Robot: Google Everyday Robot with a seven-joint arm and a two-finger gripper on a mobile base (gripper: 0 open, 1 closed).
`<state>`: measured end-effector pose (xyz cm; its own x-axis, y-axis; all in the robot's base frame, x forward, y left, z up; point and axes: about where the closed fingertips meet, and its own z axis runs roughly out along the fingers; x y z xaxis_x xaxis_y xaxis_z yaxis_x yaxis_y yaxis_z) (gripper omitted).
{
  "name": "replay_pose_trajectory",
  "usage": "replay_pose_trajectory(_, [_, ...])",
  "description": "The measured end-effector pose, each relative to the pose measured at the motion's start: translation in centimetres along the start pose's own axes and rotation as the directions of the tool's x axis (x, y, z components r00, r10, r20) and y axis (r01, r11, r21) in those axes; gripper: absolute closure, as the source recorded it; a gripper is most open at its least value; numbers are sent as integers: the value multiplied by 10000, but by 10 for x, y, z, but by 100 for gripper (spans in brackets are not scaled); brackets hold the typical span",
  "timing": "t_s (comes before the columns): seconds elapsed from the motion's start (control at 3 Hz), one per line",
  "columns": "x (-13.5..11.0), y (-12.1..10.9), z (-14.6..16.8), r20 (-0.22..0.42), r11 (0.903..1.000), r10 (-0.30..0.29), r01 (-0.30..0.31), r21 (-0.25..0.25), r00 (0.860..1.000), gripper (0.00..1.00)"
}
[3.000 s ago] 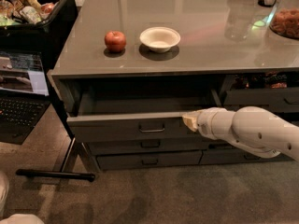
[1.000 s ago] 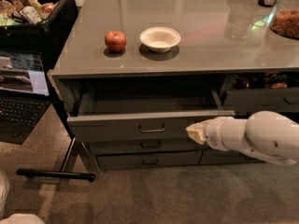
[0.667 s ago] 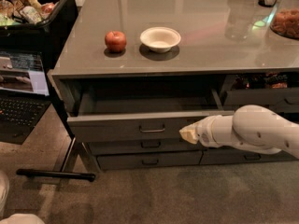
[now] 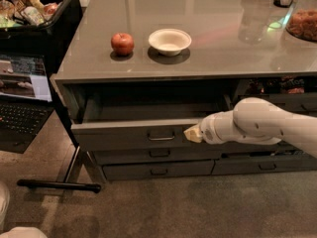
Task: Close top drawer
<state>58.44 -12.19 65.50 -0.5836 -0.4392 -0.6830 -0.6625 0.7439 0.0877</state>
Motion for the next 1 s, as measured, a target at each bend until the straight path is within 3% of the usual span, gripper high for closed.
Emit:
replay_pose_trajectory(0.67, [-21, -13, 11, -86, 9993, 312, -310, 224, 9995, 100])
replay_pose_trajectory(1.0, [-20, -13, 10, -86, 9993, 312, -310, 224, 9995, 100])
